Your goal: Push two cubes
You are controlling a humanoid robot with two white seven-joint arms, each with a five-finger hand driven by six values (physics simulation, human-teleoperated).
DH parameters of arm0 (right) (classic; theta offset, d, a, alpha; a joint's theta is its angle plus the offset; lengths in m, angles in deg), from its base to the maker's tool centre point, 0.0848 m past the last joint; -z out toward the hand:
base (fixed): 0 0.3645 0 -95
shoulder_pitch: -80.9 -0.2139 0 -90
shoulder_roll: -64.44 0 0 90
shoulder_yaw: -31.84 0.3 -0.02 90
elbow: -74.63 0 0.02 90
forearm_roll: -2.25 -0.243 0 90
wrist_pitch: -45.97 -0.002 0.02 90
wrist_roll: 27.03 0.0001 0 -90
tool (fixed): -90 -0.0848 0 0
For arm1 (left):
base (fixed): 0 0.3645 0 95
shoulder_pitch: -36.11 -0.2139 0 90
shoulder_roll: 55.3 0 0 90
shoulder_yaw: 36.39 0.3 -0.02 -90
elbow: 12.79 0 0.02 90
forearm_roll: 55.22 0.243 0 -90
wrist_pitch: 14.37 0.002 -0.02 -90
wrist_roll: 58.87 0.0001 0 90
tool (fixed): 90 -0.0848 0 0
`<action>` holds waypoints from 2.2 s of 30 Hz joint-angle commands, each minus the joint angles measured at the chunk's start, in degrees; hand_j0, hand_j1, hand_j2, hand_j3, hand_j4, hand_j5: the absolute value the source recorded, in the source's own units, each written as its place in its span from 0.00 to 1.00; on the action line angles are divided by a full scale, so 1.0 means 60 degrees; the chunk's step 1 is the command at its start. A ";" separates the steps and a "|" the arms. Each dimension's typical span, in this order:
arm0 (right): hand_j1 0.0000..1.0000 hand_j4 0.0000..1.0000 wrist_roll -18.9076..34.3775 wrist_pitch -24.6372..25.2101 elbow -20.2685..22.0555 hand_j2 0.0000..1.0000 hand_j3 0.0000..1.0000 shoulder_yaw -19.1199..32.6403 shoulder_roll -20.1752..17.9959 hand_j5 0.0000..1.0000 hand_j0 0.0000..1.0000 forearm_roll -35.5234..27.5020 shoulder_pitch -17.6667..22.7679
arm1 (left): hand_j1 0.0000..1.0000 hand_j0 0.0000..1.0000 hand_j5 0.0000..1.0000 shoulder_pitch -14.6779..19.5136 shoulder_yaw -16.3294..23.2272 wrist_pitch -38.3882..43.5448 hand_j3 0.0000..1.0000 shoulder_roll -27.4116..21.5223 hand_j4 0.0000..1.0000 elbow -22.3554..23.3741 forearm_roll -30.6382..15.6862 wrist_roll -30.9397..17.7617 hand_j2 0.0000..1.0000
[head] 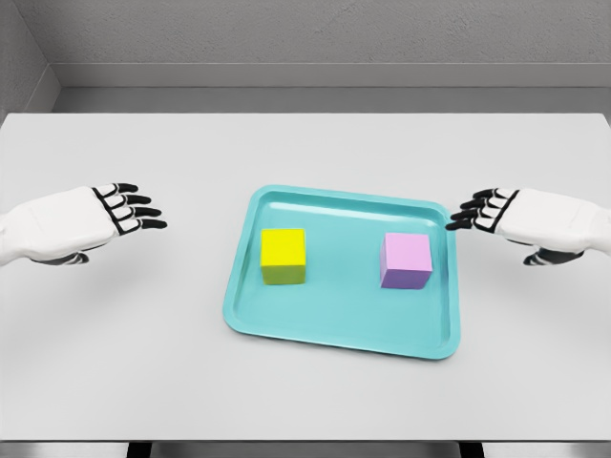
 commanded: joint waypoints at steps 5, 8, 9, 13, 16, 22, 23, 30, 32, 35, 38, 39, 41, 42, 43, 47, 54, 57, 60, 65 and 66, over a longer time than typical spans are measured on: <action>1.00 1.00 -0.1522 0.0017 -0.0288 1.00 1.00 -0.0079 -0.0056 1.00 1.00 -0.1152 0.0000 | 1.00 1.00 1.00 0.0015 -0.0002 0.0014 1.00 0.0017 1.00 0.0020 0.0202 0.0004 1.00; 1.00 1.00 -0.1744 0.0017 -0.0244 1.00 1.00 -0.0108 -0.0101 1.00 1.00 -0.1167 -0.0117 | 0.89 0.89 0.89 0.0029 0.0013 0.0014 0.89 0.0251 0.89 0.0049 0.0700 0.0004 0.89; 1.00 1.00 -0.1656 0.0017 -0.0288 1.00 1.00 -0.0123 -0.0057 1.00 1.00 -0.1036 -0.0132 | 0.84 0.84 0.84 0.0044 0.0013 0.0014 0.84 0.0281 0.84 0.0049 0.0847 0.0004 0.84; 0.96 0.96 -0.0323 0.0017 -0.0567 0.96 0.96 -0.0123 0.0192 0.96 0.96 0.1644 -0.0615 | 0.76 0.76 0.76 0.0044 0.0013 0.0014 0.76 0.0588 0.76 0.0078 0.1286 -0.0128 0.76; 0.81 0.81 -0.0250 0.0017 -0.0596 0.81 0.81 -0.0166 0.0324 0.81 0.81 0.2377 -0.0557 | 0.76 0.76 0.76 0.0058 0.0013 0.0014 0.76 0.0764 0.76 0.0093 0.1477 -0.0128 0.76; 0.71 0.71 -0.0001 0.0017 -0.0625 0.71 0.71 0.0258 0.0617 0.71 0.71 0.2173 -0.0513 | 0.76 0.76 0.76 0.0190 0.0042 0.0014 0.76 0.1145 0.76 0.0034 0.1726 -0.0348 0.76; 0.71 0.71 0.0028 0.0017 -0.0669 0.71 0.71 0.0317 0.0617 0.71 0.71 0.1866 -0.0513 | 0.76 0.76 0.76 0.0438 0.0364 0.0014 0.76 0.1189 0.76 0.0034 0.1726 -0.0450 0.76; 0.72 0.72 0.0014 0.0017 -0.1064 0.72 0.72 0.0185 0.1262 0.72 0.72 0.1441 -0.0352 | 0.76 0.76 0.76 0.2050 0.2166 0.0014 0.76 0.1774 0.76 0.0503 0.1755 -0.0875 0.76; 0.72 0.72 0.0028 0.0017 -0.1225 0.72 0.72 0.0170 0.1364 0.72 0.72 0.1382 -0.0337 | 0.77 0.77 0.77 0.2241 0.2327 0.0014 0.77 0.2053 0.77 0.0650 0.1755 -0.1094 0.77; 0.72 0.72 0.0029 0.0017 -0.1548 0.72 0.72 -0.0093 0.1526 0.72 0.72 0.1397 -0.0337 | 0.77 0.77 0.77 0.2417 0.2488 0.0014 0.77 0.2112 0.77 0.0650 0.1740 -0.1095 0.77; 0.72 0.72 0.0043 0.0017 -0.1621 0.72 0.72 -0.0269 0.1628 0.72 0.72 0.1396 -0.0337 | 0.77 0.77 0.77 0.2622 0.2737 0.0014 0.77 0.2273 0.77 0.0650 0.1740 -0.1109 0.77; 0.72 0.72 0.0116 0.0017 -0.1548 0.72 0.72 -0.0269 0.1628 0.72 0.72 0.1367 -0.0337 | 0.77 0.77 0.77 0.2622 0.2752 0.0014 0.77 0.2287 0.77 0.0620 0.1740 -0.1109 0.77; 0.72 0.72 0.0219 0.0017 -0.1240 0.72 0.72 -0.0284 0.1628 0.72 0.72 0.1396 -0.0337 | 0.77 0.77 0.77 0.2622 0.2752 0.0014 0.77 0.2302 0.77 0.0532 0.1711 -0.1109 0.77; 0.72 0.72 0.0278 0.0017 -0.1240 0.72 0.72 -0.0459 0.1628 0.72 0.72 0.1426 -0.0337 | 0.77 0.77 0.77 0.2622 0.2767 0.0014 0.77 0.2302 0.77 0.0503 0.1697 -0.1109 0.77; 0.72 0.72 0.0292 0.0017 -0.1226 0.72 0.72 -0.0489 0.1628 0.72 0.72 0.1440 -0.0337 | 0.77 0.77 0.77 0.2622 0.2752 0.0014 0.77 0.2317 0.77 0.0489 0.1682 -0.1109 0.77; 0.72 0.72 0.0351 0.0017 -0.1211 0.72 0.72 -0.0562 0.1584 0.72 0.72 0.1470 -0.0322 | 0.77 0.77 0.77 0.2622 0.2767 0.0014 0.77 0.2390 0.77 0.0488 0.1653 -0.1109 0.77; 0.73 0.73 0.0600 0.0017 -0.0669 0.73 0.73 -0.0167 0.1291 0.73 0.73 0.1367 -0.0337 | 0.77 0.77 0.77 0.2622 0.2767 0.0014 0.77 0.2654 0.77 0.0415 0.1653 -0.1109 0.77; 0.73 0.73 0.0571 0.0017 -0.0611 0.73 0.73 0.0038 0.1189 0.73 0.73 0.1353 -0.0395 | 0.77 0.77 0.77 0.2622 0.2767 0.0014 0.77 0.2771 0.77 0.0401 0.1653 -0.1212 0.77; 0.76 0.76 0.0600 0.0017 -0.0259 0.76 0.76 0.0405 0.1072 0.76 0.76 0.0972 -0.0381 | 0.77 0.77 0.77 0.2607 0.2767 0.0014 0.77 0.2859 0.77 0.0283 0.1653 -0.1227 0.77; 0.76 0.76 0.0614 0.0017 -0.0244 0.76 0.76 0.0288 0.0866 0.76 0.76 0.0972 -0.0381 | 0.77 0.77 0.77 0.2578 0.2781 0.0014 0.77 0.2859 0.77 0.0283 0.1653 -0.1241 0.77; 0.76 0.76 0.0614 0.0017 -0.0244 0.76 0.76 0.0258 0.0866 0.76 0.76 0.1015 -0.0381 | 0.77 0.77 0.77 0.2563 0.2796 0.0014 0.77 0.2859 0.77 0.0283 0.1653 -0.1241 0.77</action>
